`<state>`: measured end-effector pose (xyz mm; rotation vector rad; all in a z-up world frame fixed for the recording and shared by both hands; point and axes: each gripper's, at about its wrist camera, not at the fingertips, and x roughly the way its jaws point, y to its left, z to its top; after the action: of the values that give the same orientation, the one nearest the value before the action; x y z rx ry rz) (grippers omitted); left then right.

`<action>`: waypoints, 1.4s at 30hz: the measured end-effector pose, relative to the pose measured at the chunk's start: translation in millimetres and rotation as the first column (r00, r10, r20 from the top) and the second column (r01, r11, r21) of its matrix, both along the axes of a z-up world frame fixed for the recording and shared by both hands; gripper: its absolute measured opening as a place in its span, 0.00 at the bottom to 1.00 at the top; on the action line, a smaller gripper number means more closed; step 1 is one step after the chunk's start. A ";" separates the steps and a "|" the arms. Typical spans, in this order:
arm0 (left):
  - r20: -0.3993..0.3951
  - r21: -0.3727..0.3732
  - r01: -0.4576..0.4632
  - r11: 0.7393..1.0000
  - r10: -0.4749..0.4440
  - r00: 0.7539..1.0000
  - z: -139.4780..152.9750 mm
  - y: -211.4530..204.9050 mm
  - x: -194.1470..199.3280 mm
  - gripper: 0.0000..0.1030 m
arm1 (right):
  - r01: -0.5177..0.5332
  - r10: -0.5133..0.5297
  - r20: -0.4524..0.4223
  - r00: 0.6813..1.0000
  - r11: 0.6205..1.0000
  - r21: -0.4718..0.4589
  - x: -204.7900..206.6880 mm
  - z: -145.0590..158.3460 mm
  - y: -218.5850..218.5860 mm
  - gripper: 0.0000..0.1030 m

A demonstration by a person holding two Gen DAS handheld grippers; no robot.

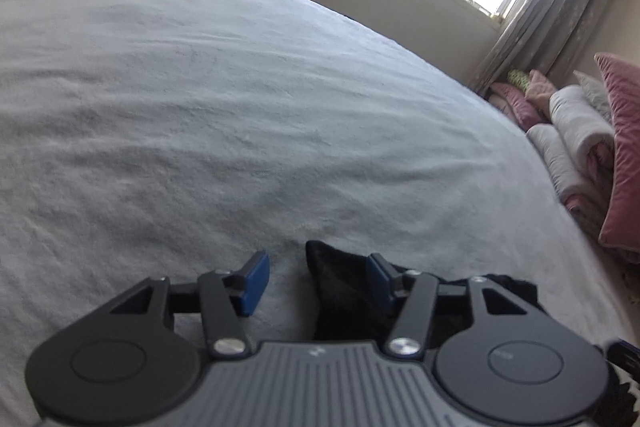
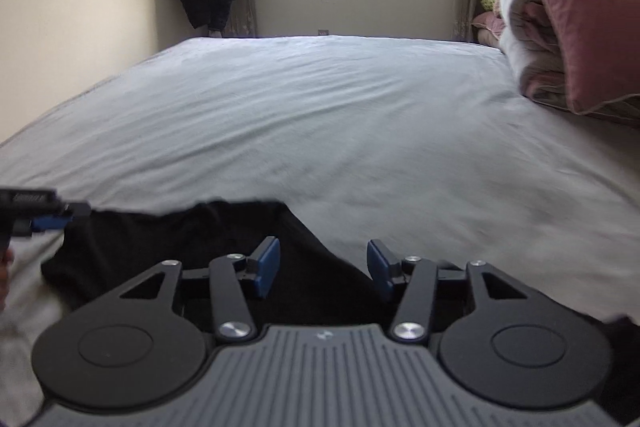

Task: Fold clothes

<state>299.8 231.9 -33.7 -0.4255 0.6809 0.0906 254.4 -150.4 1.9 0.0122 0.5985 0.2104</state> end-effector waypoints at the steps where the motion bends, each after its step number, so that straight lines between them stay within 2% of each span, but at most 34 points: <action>1: -0.008 0.023 0.001 1.000 -0.001 1.000 1.9 -4.7 -0.1 0.58 | 0.010 -0.010 -0.006 1.000 1.000 -0.007 -13.3 3.1 -12.1 0.55; 3: -0.006 0.043 0.008 0.999 -0.008 1.000 6.5 -10.3 -1.6 0.63 | 0.037 -0.037 -0.024 0.999 0.999 -0.006 -32.6 5.6 -35.3 0.57; 7: -0.049 0.024 -0.042 0.999 0.043 0.998 8.7 -9.4 -17.3 0.63 | 0.131 -0.132 -0.031 0.991 0.991 -0.042 -57.5 1.3 -71.4 0.59; 9: -0.073 0.020 -0.065 0.998 0.066 0.995 11.9 -8.9 -31.9 0.63 | 0.145 -0.147 -0.026 0.989 0.988 -0.052 -66.2 -3.2 -83.8 0.61; 14: -0.118 -0.103 -0.115 0.988 0.103 0.988 11.2 -2.8 -69.3 0.61 | 0.120 -0.120 0.004 0.993 0.992 -0.037 -87.8 -15.5 -111.4 0.67; 17: -0.119 -0.111 -0.102 0.989 0.089 0.989 10.5 -13.4 -74.6 0.56 | 0.118 -0.118 0.008 0.993 0.992 -0.042 -86.4 -18.3 -122.4 0.67; 19: -0.114 -0.111 -0.096 0.989 0.083 0.990 9.4 -23.0 -72.7 0.45 | 0.135 -0.134 0.017 0.991 0.991 -0.019 -85.9 -16.9 -131.6 0.67; 20: -0.117 -0.111 -0.060 0.992 0.047 0.992 7.6 -29.2 -70.3 0.41 | 0.135 -0.135 0.014 0.991 0.991 0.002 -86.0 -16.5 -137.7 0.67; 22: -0.124 -0.101 0.008 0.995 -0.020 0.992 4.5 -41.4 -65.9 0.03 | 0.169 -0.170 0.018 0.985 0.985 0.041 -89.1 -15.6 -155.2 0.67; 23: -0.139 -0.037 0.014 0.999 -0.019 0.990 5.5 -47.5 -66.4 0.02 | 0.197 -0.199 0.020 0.980 0.979 0.057 -90.3 -15.1 -164.1 0.67; 25: -0.168 0.091 0.028 0.995 -0.012 0.986 7.6 -59.6 -67.2 0.02 | 0.258 -0.261 0.018 0.965 0.962 0.083 -92.7 -15.4 -182.5 0.67; 27: -0.197 0.220 0.031 0.975 0.013 0.980 12.1 -69.8 -68.9 0.02 | 0.316 -0.318 0.008 0.948 0.943 0.107 -94.0 -17.8 -199.5 0.67; 29: -0.226 0.348 0.030 0.937 0.053 0.973 16.6 -77.4 -69.9 0.08 | 0.363 -0.365 -0.006 0.931 0.924 0.120 -94.4 -21.9 -213.4 0.67; 31: -0.235 0.478 0.002 0.878 0.125 0.964 22.9 -86.0 -70.8 0.10 | 0.402 -0.403 -0.022 0.915 0.907 0.126 -94.4 -26.5 -224.7 0.67; 32: -0.231 0.535 -0.009 0.845 0.157 0.960 26.6 -89.8 -71.1 0.14 | 0.415 -0.415 -0.028 0.910 0.901 0.128 -94.1 -28.8 -228.2 0.67; 33: -0.206 0.551 -0.014 0.834 0.153 0.967 33.0 -92.0 -70.2 0.27 | 0.427 -0.426 -0.034 0.904 0.895 0.129 -93.8 -31.1 -231.5 0.67; 34: -0.195 0.521 0.010 0.853 0.108 0.975 37.9 -100.9 -66.0 0.37 | 0.435 -0.434 -0.041 0.900 0.890 0.134 -93.3 -33.8 -234.9 0.67; 38: -0.135 0.399 0.116 0.910 -0.067 0.989 57.6 -136.2 -49.1 0.40 | 0.435 -0.432 -0.054 0.900 0.888 0.153 -91.0 -40.6 -240.4 0.67; 40: -0.096 0.338 0.175 0.925 -0.151 0.984 67.4 -153.9 -40.7 0.44 | 0.432 -0.428 -0.057 0.902 0.890 0.144 -91.2 -43.4 -240.2 0.67; 42: -0.072 0.263 0.260 0.929 -0.250 0.966 69.2 -175.5 -27.2 0.45 | 0.435 -0.432 -0.056 0.900 0.890 0.133 -90.2 -46.3 -240.7 0.67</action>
<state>272.6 56.4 35.5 -0.0693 0.7437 -0.0558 164.2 -391.1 -44.3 0.2865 0.5901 -0.1844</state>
